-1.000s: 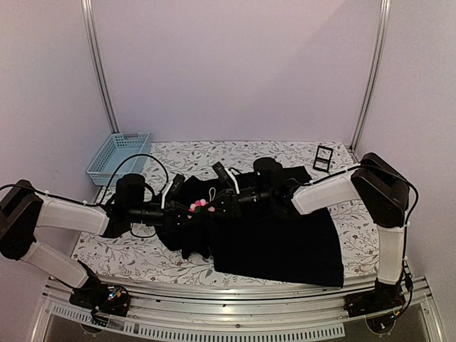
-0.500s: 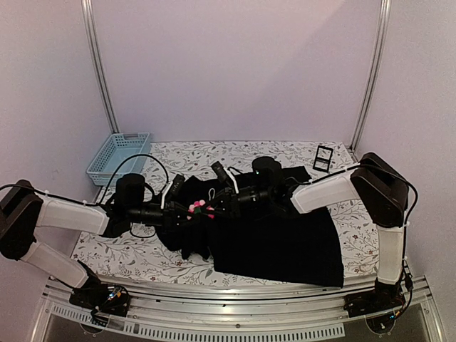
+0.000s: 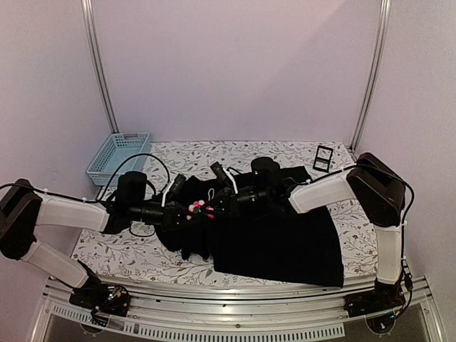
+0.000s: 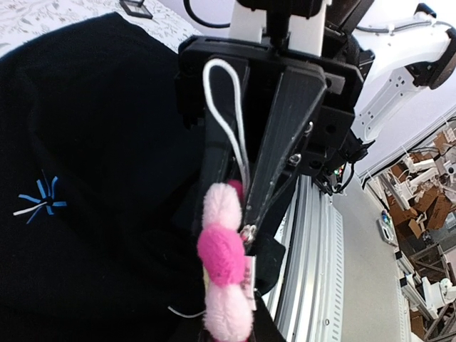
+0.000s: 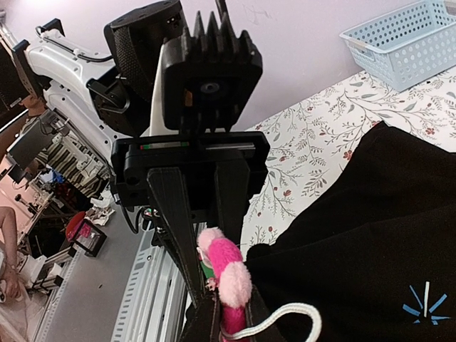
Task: Pin the brooch onto the clothing
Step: Pin the flattened clothing at the center of the board.
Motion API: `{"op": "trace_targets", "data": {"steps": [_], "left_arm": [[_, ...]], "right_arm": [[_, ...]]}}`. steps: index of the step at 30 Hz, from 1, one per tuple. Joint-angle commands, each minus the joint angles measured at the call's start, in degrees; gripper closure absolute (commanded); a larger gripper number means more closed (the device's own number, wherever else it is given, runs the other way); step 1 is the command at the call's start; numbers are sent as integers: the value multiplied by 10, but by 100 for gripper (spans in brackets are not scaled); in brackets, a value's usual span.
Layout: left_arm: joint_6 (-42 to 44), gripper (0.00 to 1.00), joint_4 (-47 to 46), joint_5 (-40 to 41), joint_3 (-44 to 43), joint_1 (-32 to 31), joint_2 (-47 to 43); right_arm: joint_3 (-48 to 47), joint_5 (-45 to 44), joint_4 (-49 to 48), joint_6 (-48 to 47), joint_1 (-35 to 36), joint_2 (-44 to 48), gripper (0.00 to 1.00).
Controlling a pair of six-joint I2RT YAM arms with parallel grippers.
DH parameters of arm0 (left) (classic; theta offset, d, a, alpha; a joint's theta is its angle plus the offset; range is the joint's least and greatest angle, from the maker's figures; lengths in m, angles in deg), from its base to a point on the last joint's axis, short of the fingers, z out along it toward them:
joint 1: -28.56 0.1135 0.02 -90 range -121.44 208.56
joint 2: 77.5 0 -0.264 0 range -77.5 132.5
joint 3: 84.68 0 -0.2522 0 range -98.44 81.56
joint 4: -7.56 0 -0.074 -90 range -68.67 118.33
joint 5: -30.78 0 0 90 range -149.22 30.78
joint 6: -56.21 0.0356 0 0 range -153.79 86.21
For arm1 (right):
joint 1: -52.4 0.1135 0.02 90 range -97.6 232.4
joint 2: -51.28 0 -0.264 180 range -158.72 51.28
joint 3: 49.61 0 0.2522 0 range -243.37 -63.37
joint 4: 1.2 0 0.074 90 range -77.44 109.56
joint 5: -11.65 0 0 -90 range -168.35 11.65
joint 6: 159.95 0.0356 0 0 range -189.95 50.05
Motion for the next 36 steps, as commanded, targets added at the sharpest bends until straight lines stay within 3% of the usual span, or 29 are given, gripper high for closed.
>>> {"op": "trace_targets", "data": {"steps": [1,36], "left_arm": [[-28,100,7,23,-32,-1,19],[-93,100,63,17,-55,20,40]], "right_arm": [[-8,5,5,-23,32,3,100],[17,-34,59,-214,72,75,100]]}}
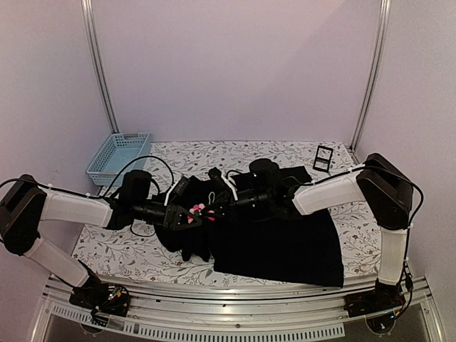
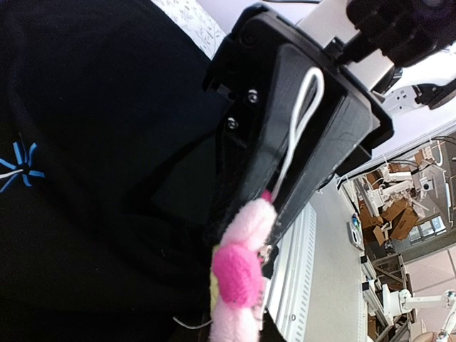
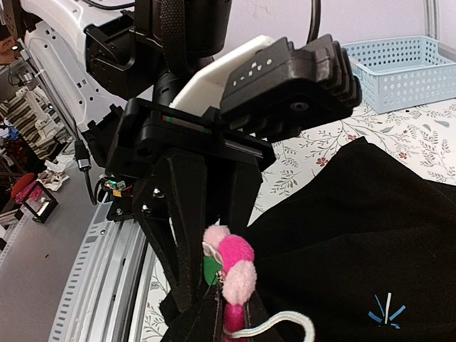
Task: Pin the brooch onto the clothing
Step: Pin the flattened clothing at the center of the board.
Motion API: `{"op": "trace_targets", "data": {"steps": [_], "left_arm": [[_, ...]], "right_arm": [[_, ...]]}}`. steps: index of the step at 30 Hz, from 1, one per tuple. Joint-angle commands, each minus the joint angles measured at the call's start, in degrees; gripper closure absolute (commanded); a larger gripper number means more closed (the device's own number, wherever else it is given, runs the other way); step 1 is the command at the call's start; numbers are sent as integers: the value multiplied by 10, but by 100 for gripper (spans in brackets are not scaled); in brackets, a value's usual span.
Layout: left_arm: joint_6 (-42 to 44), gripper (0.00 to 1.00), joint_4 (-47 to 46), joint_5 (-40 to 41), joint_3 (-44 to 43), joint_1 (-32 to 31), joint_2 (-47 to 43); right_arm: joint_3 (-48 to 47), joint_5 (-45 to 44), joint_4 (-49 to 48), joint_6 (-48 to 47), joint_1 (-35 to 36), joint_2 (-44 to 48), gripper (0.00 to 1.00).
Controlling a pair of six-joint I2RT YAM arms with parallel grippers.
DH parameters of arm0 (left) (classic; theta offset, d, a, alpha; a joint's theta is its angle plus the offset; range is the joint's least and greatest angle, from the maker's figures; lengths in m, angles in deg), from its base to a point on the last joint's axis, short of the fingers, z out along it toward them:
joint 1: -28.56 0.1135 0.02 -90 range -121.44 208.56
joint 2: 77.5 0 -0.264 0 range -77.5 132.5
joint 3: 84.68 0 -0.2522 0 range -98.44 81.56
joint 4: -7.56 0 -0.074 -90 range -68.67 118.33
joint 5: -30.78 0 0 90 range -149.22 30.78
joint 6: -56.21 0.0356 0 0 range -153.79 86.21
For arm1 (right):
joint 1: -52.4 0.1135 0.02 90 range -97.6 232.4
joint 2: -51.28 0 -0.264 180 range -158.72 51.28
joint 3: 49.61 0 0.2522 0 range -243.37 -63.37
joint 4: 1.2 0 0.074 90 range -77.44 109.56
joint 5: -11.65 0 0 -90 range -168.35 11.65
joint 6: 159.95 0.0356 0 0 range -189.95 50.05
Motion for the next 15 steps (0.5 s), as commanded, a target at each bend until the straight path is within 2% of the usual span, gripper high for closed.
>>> {"op": "trace_targets", "data": {"steps": [1,15], "left_arm": [[-24,100,19,62,-30,11,12],[5,100,19,65,-41,11,18]], "right_arm": [[-5,36,-10,-40,52,35,100],[-7,41,-7,-45,53,34,100]]}}
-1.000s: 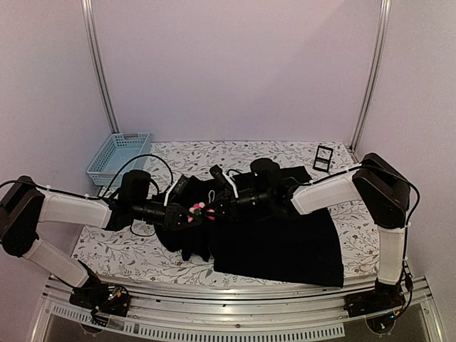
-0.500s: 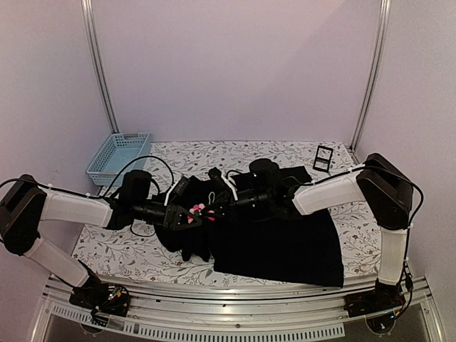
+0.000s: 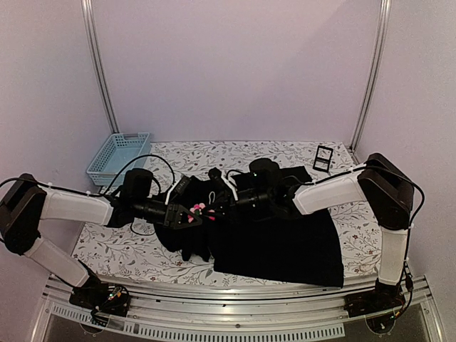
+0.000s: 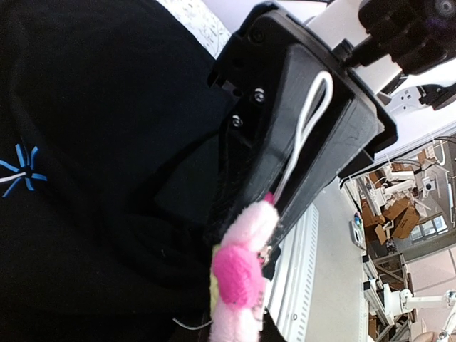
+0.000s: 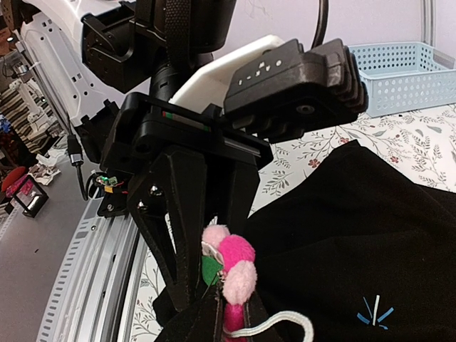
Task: Pin the brooch onto the clothing
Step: Pin the flattened clothing at the center of the board.
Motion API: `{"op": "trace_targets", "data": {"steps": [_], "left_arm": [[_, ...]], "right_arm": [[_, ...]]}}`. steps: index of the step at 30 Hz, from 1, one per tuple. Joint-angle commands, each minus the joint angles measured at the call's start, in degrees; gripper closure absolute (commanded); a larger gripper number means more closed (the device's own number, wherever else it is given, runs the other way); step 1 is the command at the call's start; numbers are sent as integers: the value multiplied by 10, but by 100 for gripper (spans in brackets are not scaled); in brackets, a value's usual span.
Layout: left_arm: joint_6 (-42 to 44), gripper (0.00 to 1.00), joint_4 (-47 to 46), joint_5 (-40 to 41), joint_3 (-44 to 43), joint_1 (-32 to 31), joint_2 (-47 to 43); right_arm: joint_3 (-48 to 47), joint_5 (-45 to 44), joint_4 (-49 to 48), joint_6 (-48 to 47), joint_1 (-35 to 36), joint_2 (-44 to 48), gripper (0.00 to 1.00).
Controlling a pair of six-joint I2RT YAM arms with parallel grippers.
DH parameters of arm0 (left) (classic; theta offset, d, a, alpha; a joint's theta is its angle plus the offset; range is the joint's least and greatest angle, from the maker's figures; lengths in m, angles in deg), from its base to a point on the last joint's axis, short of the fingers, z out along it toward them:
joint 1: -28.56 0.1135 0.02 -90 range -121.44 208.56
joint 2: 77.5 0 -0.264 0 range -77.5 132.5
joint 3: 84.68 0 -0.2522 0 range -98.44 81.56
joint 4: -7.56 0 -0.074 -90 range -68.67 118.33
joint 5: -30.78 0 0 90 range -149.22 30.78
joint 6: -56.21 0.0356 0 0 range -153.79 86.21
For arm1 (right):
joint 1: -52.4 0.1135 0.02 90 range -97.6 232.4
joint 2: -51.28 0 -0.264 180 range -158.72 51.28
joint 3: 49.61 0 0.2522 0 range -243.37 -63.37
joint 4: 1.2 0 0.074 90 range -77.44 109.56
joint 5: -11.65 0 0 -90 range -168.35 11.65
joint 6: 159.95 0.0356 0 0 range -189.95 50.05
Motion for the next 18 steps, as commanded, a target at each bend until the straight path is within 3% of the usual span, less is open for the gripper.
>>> {"op": "trace_targets", "data": {"steps": [1,9,18], "left_arm": [[1,100,-9,60,-26,11,15],[61,100,0,49,-29,14,12],[61,97,-5,47,-34,16,14]], "right_arm": [[-7,56,-17,-15,52,30,100],[6,39,-12,-34,55,47,100],[-13,48,20,-83,60,39,100]]}}
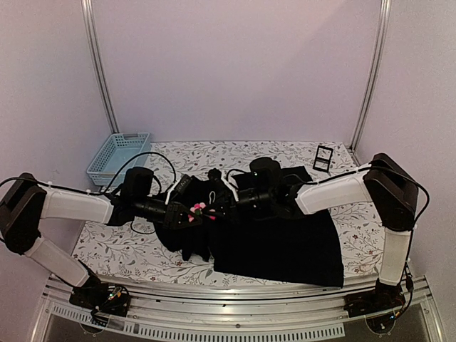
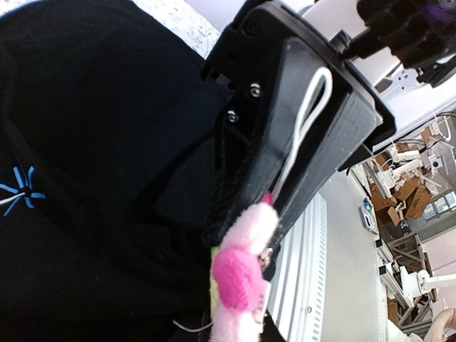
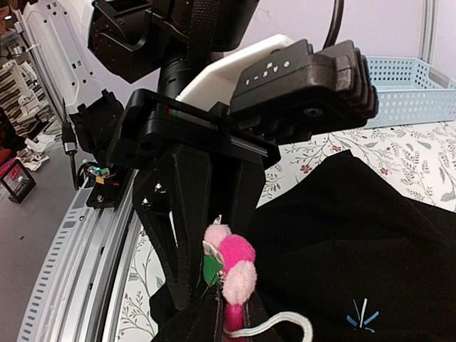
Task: Pin the brooch onto the clothing
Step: Pin the flattened clothing at the center of the board.
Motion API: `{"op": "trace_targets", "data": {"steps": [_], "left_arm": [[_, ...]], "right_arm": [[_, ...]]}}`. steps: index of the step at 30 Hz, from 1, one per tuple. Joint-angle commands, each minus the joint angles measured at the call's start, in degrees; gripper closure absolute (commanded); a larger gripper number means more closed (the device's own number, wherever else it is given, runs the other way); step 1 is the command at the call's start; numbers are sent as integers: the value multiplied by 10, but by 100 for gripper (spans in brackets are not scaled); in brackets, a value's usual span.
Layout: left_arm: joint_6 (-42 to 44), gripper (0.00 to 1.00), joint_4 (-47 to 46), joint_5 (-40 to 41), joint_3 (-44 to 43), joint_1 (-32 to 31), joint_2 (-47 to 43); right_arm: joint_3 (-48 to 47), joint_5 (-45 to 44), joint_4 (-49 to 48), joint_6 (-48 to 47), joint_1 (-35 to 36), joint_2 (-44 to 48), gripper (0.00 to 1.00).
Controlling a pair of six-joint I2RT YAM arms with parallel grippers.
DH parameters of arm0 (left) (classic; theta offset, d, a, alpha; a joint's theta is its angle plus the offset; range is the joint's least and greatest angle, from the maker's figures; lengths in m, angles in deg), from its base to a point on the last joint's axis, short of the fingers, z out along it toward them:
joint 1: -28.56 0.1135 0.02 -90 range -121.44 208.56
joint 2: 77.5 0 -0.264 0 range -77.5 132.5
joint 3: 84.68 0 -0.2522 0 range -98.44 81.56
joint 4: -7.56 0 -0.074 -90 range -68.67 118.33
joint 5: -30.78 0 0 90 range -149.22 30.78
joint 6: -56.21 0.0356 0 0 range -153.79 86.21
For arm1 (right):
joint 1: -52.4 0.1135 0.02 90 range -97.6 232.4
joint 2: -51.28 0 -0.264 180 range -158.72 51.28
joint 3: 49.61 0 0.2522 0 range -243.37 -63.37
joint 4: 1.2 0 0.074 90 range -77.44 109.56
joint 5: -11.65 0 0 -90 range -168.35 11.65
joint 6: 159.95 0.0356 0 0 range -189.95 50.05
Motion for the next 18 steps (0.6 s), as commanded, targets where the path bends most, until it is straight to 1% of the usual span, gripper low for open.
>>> {"op": "trace_targets", "data": {"steps": [1,8,11,18], "left_arm": [[-7,97,-19,61,-24,15,12],[-14,93,-32,68,-28,17,19],[-15,86,-34,67,-29,17,21],[-9,84,-35,69,-31,18,25]], "right_arm": [[-20,70,-1,-29,54,18,100],[-23,70,7,-34,56,18,100],[-23,71,7,-34,57,18,100],[-24,72,9,-36,58,18,100]]}}
